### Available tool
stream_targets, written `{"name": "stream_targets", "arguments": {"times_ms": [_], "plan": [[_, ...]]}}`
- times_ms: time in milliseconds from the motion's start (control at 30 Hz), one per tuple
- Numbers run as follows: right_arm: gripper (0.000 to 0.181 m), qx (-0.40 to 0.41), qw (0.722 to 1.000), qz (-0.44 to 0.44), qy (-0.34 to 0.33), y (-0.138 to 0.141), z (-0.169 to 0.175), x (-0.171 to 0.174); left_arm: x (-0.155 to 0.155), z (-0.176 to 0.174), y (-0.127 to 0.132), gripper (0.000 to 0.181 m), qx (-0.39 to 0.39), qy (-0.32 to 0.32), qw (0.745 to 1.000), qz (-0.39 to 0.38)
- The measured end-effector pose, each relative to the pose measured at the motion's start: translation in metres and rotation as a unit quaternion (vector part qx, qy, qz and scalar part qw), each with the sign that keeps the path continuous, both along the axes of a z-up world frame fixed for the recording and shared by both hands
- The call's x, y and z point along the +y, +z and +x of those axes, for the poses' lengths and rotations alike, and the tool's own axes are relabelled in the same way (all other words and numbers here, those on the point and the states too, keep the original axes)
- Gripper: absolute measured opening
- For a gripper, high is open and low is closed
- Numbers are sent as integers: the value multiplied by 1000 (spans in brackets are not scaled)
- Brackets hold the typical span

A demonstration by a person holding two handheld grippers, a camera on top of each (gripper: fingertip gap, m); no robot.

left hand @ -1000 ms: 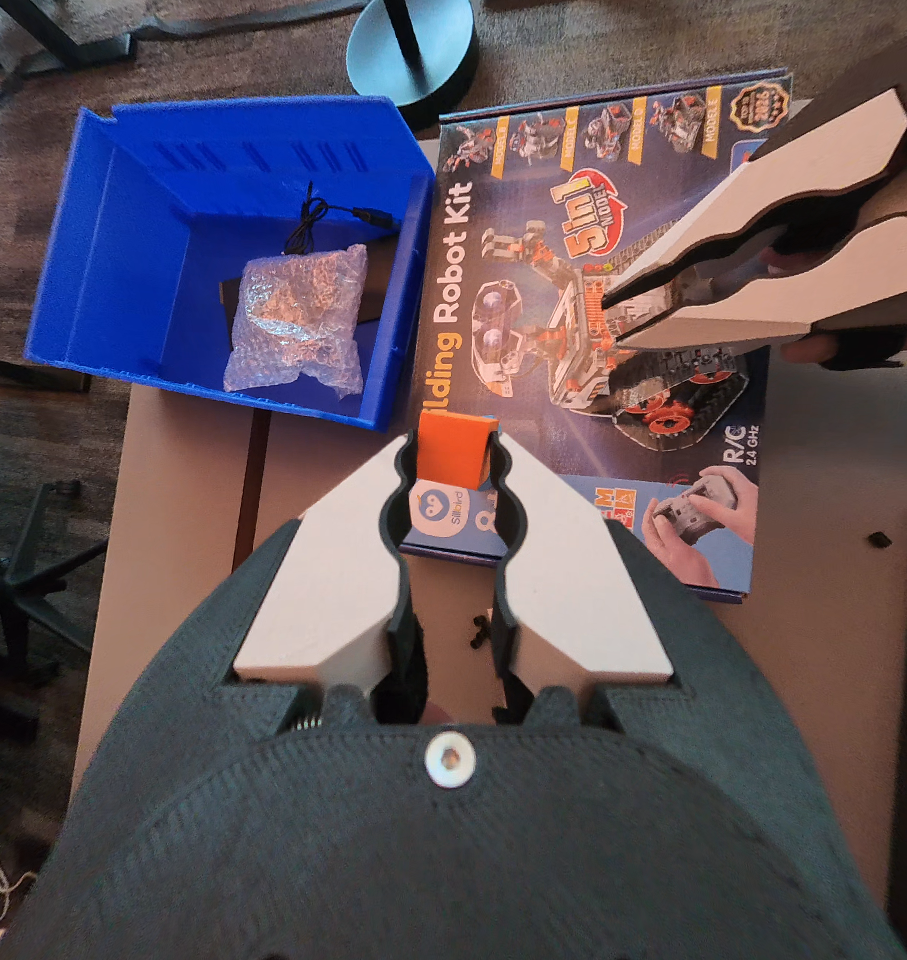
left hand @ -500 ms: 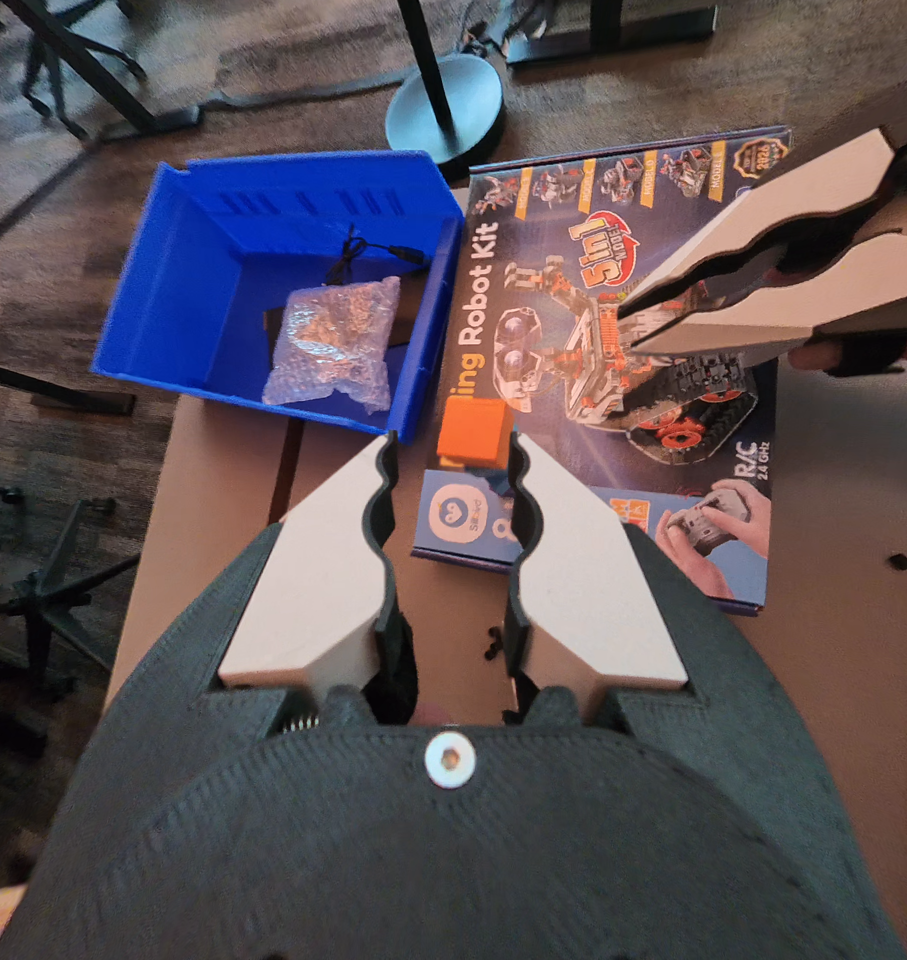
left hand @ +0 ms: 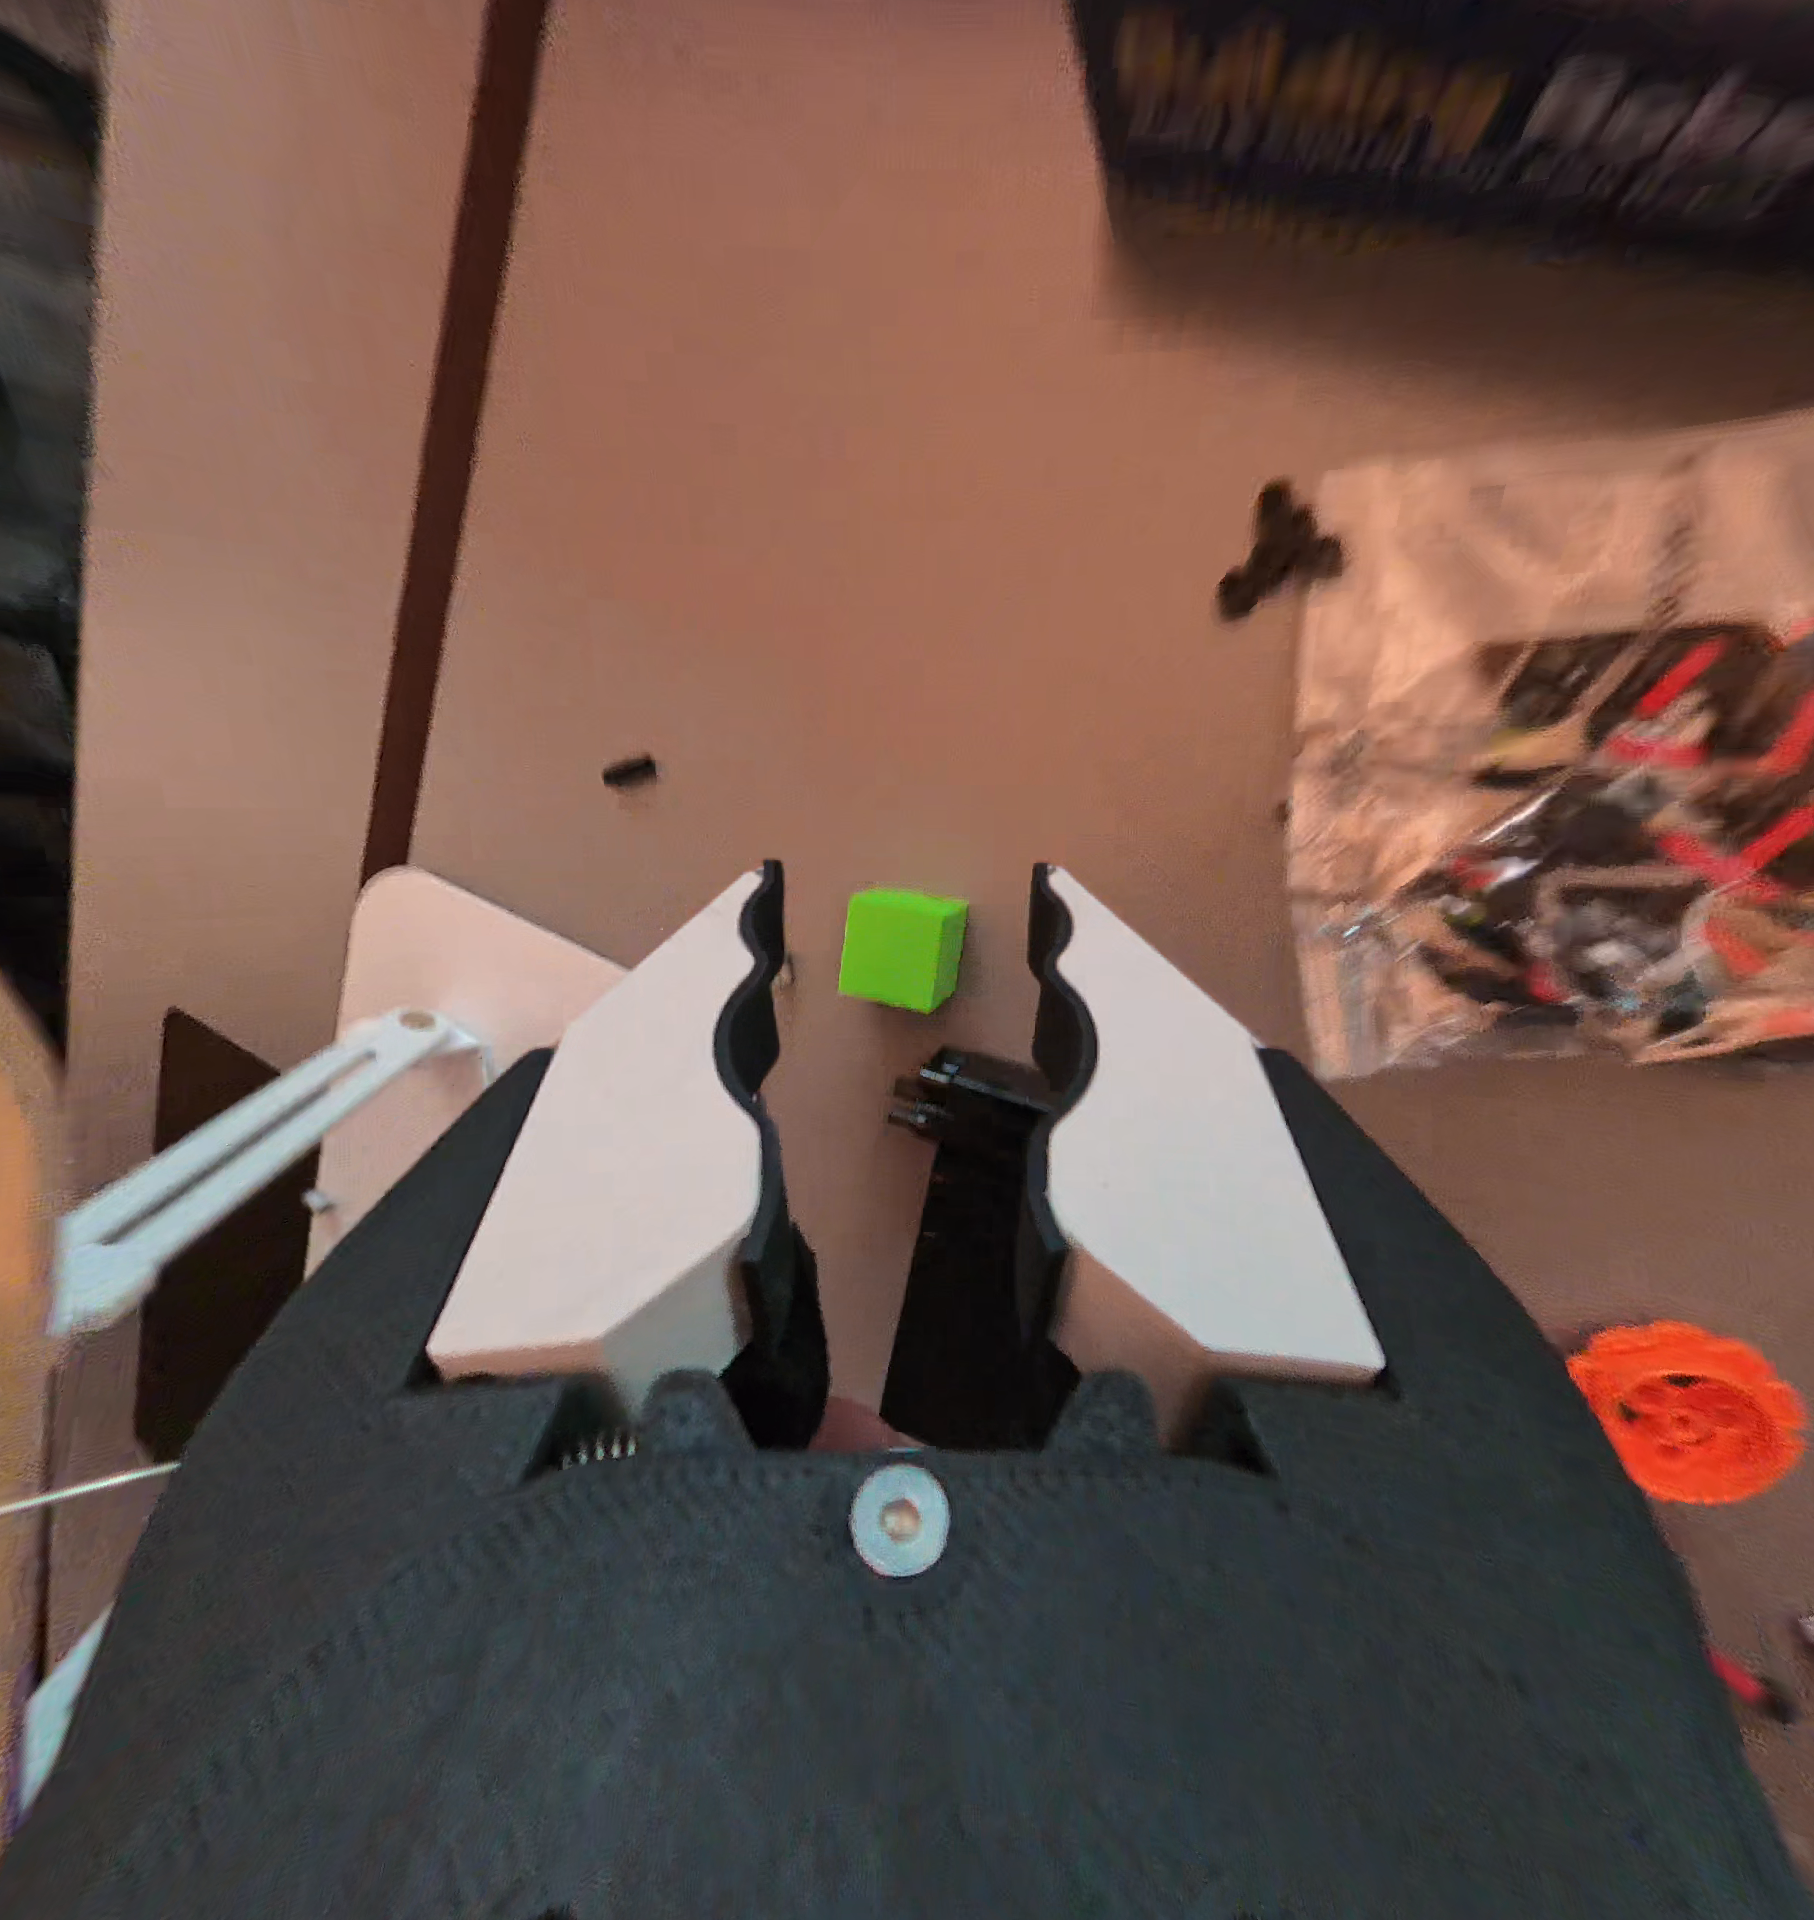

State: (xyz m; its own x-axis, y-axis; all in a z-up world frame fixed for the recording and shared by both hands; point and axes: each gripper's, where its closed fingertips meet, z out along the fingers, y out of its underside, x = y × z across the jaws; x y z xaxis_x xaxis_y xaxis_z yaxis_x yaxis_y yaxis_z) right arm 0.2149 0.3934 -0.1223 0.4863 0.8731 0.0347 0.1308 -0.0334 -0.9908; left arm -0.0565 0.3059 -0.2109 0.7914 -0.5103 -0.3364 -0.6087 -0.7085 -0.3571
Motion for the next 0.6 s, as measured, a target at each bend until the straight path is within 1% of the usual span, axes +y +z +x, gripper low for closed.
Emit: {"name": "stream_targets", "arguments": {"times_ms": [100, 200, 233, 300, 333, 400, 467, 533, 600], "plan": [[14, -5, 1000, -2, -1, -3, -1, 1, -6, -22, -27, 48, 25, 16, 999, -28], [14, -7, 1000, -4, -2, -5, -1, 2, -7, -32, -44, 46, 23, 26, 999, -41], [14, -7, 1000, -3, -2, -5, -1, 2, -8, -34, -48, 44, 24, 30, 998, -46], [14, -8, 1000, -3, -2, -5, -1, 2, -8, -35, -54, 29, 18, 32, 998, -50], [14, -8, 1000, -3, -2, -5, -1, 2, -7, -35, -54, 29, 16, 33, 998, -45], [14, -8, 1000, -2, -2, -4, -2, 2, -5, -31, -48, 28, 7, 33, 999, -35], [14, -7, 1000, -2, -1, -4, -2, 2, 1, -16, -30, 28, -20, 24, 999, -12], [14, -7, 1000, -2, 0, -3, -2, 1, 10, 8, -1, 29, -37, 0, 999, 20], [14, -6, 1000, -1, 1, -3, -2, 1, 23, 41, 36, 29, -55, -33, 996, 55]]}}
